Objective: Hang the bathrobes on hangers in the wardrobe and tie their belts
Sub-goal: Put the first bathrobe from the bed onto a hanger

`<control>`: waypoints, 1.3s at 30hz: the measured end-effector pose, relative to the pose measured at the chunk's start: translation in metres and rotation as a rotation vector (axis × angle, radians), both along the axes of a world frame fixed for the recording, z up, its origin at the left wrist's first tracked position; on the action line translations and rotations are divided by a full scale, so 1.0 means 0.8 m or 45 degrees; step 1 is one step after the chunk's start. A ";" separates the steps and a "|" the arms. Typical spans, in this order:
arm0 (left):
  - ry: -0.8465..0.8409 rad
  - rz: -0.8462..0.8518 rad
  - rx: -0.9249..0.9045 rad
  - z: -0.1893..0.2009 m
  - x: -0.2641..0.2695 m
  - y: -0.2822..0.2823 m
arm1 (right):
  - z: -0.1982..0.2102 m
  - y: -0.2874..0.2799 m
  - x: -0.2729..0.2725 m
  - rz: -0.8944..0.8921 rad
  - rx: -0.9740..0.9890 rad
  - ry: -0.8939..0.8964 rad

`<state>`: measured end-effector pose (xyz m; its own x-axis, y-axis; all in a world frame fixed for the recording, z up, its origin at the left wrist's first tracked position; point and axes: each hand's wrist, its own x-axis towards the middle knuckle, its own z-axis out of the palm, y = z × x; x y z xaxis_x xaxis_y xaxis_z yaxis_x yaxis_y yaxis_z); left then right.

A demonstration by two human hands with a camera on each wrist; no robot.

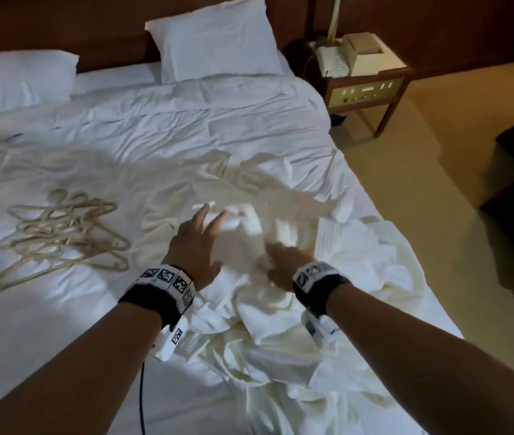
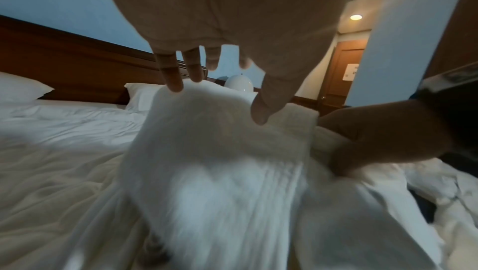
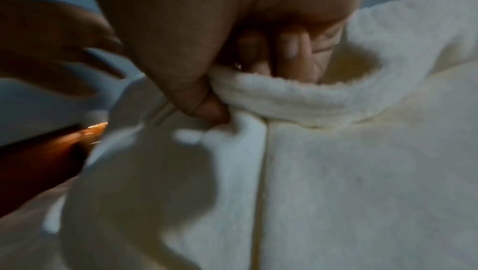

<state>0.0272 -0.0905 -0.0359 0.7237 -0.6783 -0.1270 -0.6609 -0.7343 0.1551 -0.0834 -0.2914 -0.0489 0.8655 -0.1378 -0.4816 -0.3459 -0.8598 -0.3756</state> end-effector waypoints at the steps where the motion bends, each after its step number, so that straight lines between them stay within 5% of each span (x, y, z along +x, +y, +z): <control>1: -0.015 -0.033 0.063 -0.001 -0.003 -0.007 | -0.004 0.008 -0.012 0.087 0.055 0.005; 5: 0.007 -0.217 0.432 -0.019 -0.029 -0.014 | -0.026 0.027 -0.060 0.425 0.151 0.072; 7: 0.128 -0.160 0.481 -0.032 -0.042 0.000 | -0.035 0.021 -0.074 0.415 0.211 0.060; 10: 0.269 -0.082 0.534 -0.043 -0.064 0.026 | -0.046 0.006 -0.084 0.131 0.302 -0.195; 13: 0.362 -0.043 0.612 -0.049 -0.085 0.054 | -0.049 -0.014 -0.082 -0.081 -0.018 -0.438; 17: 0.426 -0.019 0.637 -0.050 -0.112 0.084 | -0.048 -0.050 -0.073 -0.464 -0.389 -0.078; 20: 0.463 0.006 0.570 -0.052 -0.128 0.097 | -0.045 -0.050 -0.065 -0.584 -0.103 0.067; 23: 0.648 0.075 0.507 -0.049 -0.142 0.109 | -0.025 -0.012 -0.063 -0.359 0.081 -0.033; 28: 0.977 0.365 -0.124 -0.036 -0.156 0.107 | -0.015 0.066 -0.080 -0.091 0.406 -0.090; 33: 1.052 0.352 -0.238 -0.044 -0.196 0.097 | -0.002 0.098 -0.105 -0.334 0.871 -0.224; 39: 1.186 0.309 -0.496 -0.045 -0.231 0.088 | 0.024 0.112 -0.138 -0.533 1.093 -0.313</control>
